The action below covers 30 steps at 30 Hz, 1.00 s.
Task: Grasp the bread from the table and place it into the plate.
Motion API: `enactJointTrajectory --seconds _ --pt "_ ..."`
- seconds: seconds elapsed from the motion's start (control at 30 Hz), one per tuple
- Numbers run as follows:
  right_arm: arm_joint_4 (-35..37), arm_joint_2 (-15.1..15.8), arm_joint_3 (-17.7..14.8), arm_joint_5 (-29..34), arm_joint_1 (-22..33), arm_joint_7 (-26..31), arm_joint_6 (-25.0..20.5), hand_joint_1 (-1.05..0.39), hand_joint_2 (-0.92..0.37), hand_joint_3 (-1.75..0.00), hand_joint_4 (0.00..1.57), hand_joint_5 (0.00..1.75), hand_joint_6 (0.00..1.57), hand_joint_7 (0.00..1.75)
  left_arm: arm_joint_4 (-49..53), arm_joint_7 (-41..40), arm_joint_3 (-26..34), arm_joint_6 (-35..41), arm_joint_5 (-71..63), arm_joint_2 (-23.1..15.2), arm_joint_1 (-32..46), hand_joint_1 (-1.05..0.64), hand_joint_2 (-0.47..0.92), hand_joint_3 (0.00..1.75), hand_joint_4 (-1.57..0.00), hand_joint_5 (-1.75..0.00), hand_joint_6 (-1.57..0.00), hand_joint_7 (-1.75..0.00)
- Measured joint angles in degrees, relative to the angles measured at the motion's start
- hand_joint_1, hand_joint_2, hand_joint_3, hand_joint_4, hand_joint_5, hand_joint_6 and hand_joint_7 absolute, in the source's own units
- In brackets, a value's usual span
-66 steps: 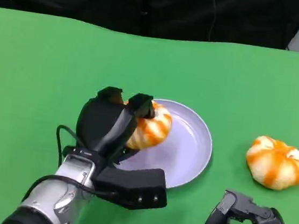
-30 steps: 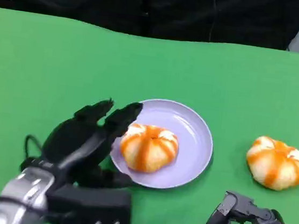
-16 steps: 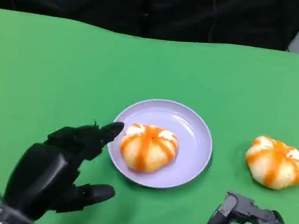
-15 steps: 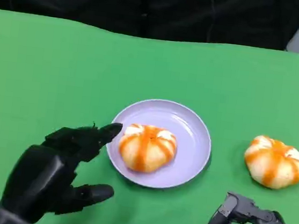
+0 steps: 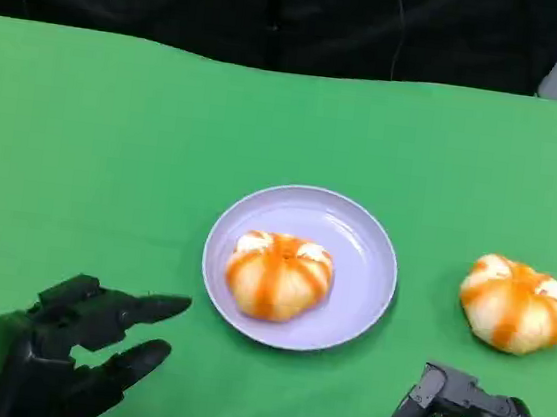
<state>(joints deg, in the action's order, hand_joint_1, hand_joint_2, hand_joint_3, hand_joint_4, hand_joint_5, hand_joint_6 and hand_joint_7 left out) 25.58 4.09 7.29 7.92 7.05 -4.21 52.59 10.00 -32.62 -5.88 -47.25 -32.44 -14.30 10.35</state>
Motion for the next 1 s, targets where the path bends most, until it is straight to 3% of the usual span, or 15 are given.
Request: enactJointTrajectory --seconds 0.03,0.1,0.17,1.0 --pt "0.05 0.00 0.00 -0.01 0.00 0.00 0.00 -0.52 -0.31 -1.51 0.87 1.75 0.81 1.52 0.14 0.00 0.20 -0.42 -0.06 0.25 -0.01 -0.05 0.78 0.36 -0.81 -1.15 -0.98 -0.59" --pt "0.17 0.02 -0.02 0.02 -0.05 0.01 0.14 -0.51 -0.32 -1.52 0.88 1.75 0.81 1.52 0.98 0.05 0.68 -2.18 2.53 1.50 0.08 -0.04 0.59 0.76 -0.81 -1.25 -0.91 -0.83" --pt "0.22 0.03 -0.05 0.07 -0.11 0.04 0.33 -0.50 -0.32 -1.52 0.88 1.75 0.81 1.52 2.03 0.28 0.89 -3.80 6.13 3.39 0.54 -0.04 0.54 0.86 -0.81 -1.27 -0.89 -0.89" --pt "0.32 0.03 -0.06 0.15 -0.32 0.05 0.84 -0.50 -0.32 -1.53 0.88 1.75 0.80 1.52 3.00 5.21 4.41 -6.65 7.81 6.88 1.52 -0.04 0.50 0.94 -0.82 -1.27 -0.88 -0.92"
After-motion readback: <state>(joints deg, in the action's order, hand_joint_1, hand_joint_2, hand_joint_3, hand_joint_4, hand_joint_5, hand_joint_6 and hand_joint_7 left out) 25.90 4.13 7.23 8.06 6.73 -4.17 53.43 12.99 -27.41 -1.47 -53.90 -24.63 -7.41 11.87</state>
